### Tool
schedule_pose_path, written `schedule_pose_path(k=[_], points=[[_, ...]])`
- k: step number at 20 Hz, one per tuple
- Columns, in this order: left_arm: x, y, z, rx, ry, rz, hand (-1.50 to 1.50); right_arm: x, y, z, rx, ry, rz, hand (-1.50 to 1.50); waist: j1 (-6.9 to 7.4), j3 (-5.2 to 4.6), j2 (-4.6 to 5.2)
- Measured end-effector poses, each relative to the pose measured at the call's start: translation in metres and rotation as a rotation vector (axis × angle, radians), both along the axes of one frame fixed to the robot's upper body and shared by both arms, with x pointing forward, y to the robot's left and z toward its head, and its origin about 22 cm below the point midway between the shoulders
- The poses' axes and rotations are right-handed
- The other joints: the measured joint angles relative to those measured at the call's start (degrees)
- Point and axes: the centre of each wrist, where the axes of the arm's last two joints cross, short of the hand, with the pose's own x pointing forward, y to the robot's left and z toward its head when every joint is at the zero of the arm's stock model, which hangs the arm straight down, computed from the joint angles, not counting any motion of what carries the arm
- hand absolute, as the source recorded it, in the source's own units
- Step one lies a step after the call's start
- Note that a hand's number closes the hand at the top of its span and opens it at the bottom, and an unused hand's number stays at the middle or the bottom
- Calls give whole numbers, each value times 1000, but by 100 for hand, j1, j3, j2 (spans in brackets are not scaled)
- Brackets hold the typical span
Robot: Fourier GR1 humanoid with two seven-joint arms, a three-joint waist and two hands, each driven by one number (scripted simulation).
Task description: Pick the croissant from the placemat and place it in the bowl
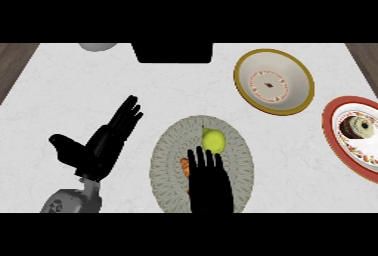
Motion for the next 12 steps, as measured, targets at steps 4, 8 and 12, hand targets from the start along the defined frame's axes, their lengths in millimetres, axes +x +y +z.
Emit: schedule_pose_path(k=[4, 8, 12], points=[[4, 0, -2, -2, 4, -4, 0, 3, 7, -6, -7, -8, -3, -150, 10, 0, 6], [0, 1, -6, 0, 0, -2, 0, 10, 4, -15, -10, -14, -26, -150, 1, 0, 5], [1, -1, -4, -1, 2, 0, 0, 10, 2, -22, -7, -20, -47, -150, -8, 1, 1]])
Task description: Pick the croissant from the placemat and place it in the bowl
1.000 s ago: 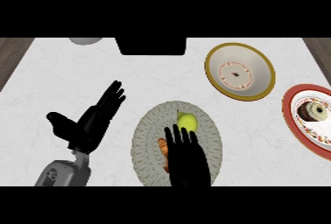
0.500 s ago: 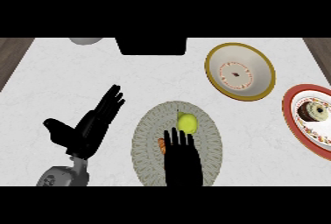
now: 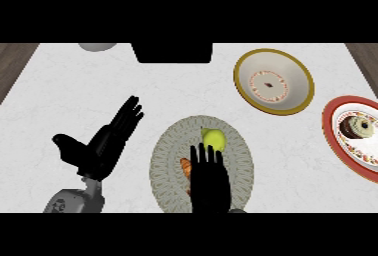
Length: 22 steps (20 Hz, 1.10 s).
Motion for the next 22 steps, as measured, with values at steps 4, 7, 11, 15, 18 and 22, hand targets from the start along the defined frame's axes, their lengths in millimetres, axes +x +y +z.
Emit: schedule_pose_path(k=[4, 7, 11, 15, 18, 22], points=[[-2, 8, 5, 3, 1, 1, 0, 5, -3, -7, 2, -5, -18, -150, 6, 0, -5], [-1, 5, 2, 7, -3, 0, 0, 8, -2, -14, -1, -9, -25, 150, 5, -3, -13], [5, 3, 1, 8, -3, 1, 0, 9, 1, -16, 31, -57, 4, 150, 4, -9, -46], [3, 0, 1, 5, 2, -4, 0, 13, 1, -21, 33, -90, 26, 150, 8, -7, -63], [3, 2, 4, 4, 3, 3, 0, 15, 3, -23, 39, -106, 45, 150, 15, -5, -66], [-1, 4, 1, -3, 5, -2, 0, 13, 9, -27, 32, -138, 61, 150, 23, -6, -81]])
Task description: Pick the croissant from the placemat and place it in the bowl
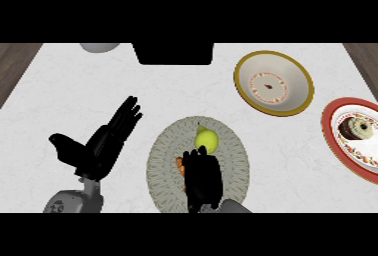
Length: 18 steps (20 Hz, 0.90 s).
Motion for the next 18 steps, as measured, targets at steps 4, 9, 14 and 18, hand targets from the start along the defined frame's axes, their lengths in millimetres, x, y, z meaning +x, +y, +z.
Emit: schedule_pose_path(k=[4, 9, 14, 18], points=[[3, 2, 2, 0, -1, 4, 0, 0, -1, 5, -25, -14, 18, 150, -12, 5, 32], [2, 0, -1, -5, 1, 6, 0, 10, -47, -2, -43, -19, 181, 150, -25, 12, 21], [1, -4, 1, -5, 1, 8, 0, 17, -100, 5, -93, -74, 251, 150, -44, 9, 42], [-2, -4, -6, 3, 6, 18, 0, 16, -124, 34, -61, -145, 251, 150, -72, 7, 61]])
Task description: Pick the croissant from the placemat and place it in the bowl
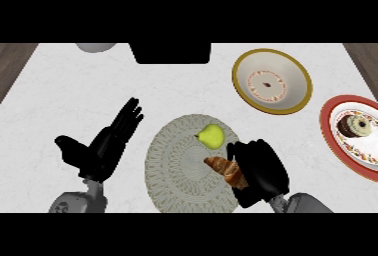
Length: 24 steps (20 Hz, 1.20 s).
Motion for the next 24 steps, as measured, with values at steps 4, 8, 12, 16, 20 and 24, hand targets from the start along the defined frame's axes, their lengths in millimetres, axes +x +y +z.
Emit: schedule_pose_path(k=[4, 8, 12, 16, 20, 24], points=[[2, 1, 1, -4, -1, -2, 0, -15, -8, 42, 80, -82, 4, 150, -32, -2, -1], [3, 6, -2, 3, -9, 5, 0, -26, -16, 91, 142, -195, -19, 150, -37, -4, -1], [5, 4, -1, 6, -6, -4, 0, -33, -23, 125, 170, -270, -47, 150, -8, -4, 7], [4, 3, 1, 5, -12, -4, 0, -25, -32, 150, 213, -312, -79, 150, 23, -2, 16], [2, 3, 4, 2, -12, -11, 0, -5, -40, 165, 254, -344, -108, 150, 48, -2, 21], [8, 7, 7, -1, -14, -15, 0, 26, -49, 168, 272, -369, -139, 150, 60, -2, 28]])
